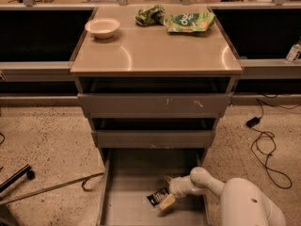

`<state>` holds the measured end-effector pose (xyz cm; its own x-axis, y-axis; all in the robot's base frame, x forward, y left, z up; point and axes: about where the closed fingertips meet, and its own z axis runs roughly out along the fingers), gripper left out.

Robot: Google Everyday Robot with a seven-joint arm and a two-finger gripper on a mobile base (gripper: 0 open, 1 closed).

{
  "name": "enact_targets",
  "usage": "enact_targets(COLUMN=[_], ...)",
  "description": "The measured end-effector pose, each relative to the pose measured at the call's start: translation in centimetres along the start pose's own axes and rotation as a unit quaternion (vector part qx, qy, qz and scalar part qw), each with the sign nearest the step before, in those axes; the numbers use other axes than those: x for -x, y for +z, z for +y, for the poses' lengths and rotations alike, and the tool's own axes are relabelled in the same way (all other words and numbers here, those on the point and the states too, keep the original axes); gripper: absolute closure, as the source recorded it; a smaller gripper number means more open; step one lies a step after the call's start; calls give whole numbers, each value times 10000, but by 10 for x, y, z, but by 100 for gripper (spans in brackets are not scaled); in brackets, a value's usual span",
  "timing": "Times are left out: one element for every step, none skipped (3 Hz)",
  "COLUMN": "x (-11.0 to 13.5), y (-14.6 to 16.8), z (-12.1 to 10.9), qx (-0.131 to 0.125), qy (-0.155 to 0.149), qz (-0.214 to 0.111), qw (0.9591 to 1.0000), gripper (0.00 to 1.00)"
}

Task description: Pick rxbar chocolate from bottom drawer and place on counter

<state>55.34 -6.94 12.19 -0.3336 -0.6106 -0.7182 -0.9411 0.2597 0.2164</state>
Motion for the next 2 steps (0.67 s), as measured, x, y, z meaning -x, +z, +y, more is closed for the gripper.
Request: enact_targets(x=[0, -1], y=[0, 6], z=[0, -1], qx=[-1, -189], qy=[0, -57], qz=[1, 136], qw=[10000, 9997], gripper=[0, 0])
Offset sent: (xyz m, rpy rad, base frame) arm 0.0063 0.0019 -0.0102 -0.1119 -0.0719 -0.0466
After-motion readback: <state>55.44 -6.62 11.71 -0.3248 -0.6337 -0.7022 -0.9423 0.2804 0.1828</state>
